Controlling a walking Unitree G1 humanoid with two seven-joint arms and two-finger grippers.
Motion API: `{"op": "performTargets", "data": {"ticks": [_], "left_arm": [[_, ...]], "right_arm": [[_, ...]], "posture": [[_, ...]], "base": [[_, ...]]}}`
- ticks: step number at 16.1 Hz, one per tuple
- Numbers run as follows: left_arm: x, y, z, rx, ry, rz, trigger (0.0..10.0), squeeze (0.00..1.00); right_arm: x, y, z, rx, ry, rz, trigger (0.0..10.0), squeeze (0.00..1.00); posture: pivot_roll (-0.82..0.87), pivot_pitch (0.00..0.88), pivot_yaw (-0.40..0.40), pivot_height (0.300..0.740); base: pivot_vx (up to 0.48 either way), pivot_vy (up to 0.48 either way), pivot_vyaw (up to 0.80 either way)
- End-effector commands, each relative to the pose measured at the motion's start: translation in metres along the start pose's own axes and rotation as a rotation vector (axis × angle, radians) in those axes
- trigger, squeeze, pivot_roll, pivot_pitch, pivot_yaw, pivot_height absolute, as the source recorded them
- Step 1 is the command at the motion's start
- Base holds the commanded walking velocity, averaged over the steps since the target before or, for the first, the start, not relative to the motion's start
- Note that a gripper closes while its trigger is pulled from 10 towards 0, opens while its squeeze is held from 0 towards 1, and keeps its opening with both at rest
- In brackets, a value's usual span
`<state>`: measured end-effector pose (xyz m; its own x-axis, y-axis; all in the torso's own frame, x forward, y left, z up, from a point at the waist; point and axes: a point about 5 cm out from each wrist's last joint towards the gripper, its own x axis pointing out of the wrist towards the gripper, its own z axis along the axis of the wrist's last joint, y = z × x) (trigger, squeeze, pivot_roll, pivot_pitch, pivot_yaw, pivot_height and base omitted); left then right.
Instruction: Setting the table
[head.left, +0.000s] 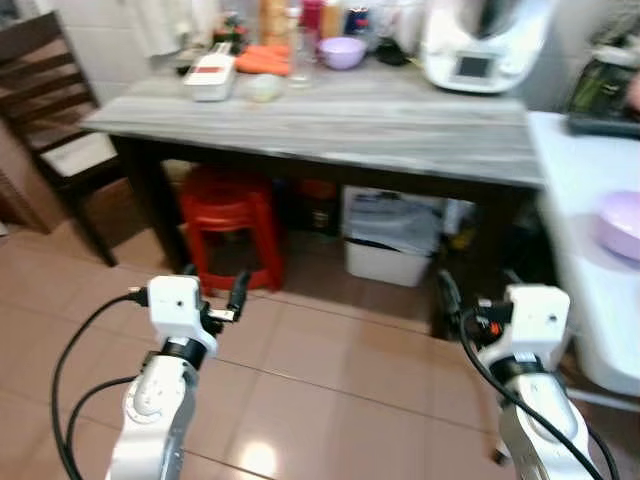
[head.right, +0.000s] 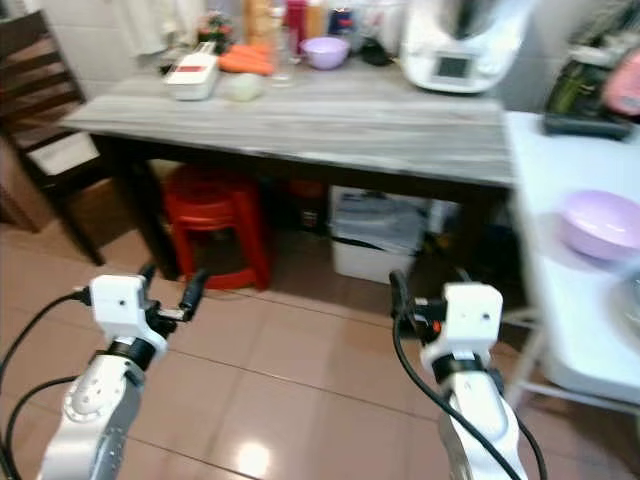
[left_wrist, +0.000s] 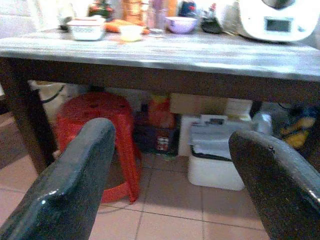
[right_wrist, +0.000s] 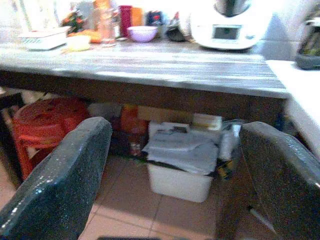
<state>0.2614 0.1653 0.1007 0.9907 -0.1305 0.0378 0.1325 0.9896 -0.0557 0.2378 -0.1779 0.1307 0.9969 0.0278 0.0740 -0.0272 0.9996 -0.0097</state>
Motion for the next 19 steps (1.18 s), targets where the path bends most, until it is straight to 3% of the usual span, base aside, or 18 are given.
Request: {"op": "performTargets", "data": {"ticks": [1,19], "left_arm": [[0.0022,-0.0051,0.0016,-0.008,-0.003,-0.017,10.0,0.0],[0.0033,-0.0086,0.0008,-0.008,0.002,-0.035,10.0,0.0]], "right_arm": [[-0.0016,-0.0049,-0.0002,-0.011,0.009,-0.016,10.0,0.0],[0.0012,-0.0054,0.0003,-0.008,0.008,-0.024,10.0,0.0]], "posture": [[-0.08,0.054,0.049,0.74],[-0.08,0.059,0.052,0.74]], "base": [[0.0,-0.36,-0.52],[0.0,-0.352,-0.05]]}}
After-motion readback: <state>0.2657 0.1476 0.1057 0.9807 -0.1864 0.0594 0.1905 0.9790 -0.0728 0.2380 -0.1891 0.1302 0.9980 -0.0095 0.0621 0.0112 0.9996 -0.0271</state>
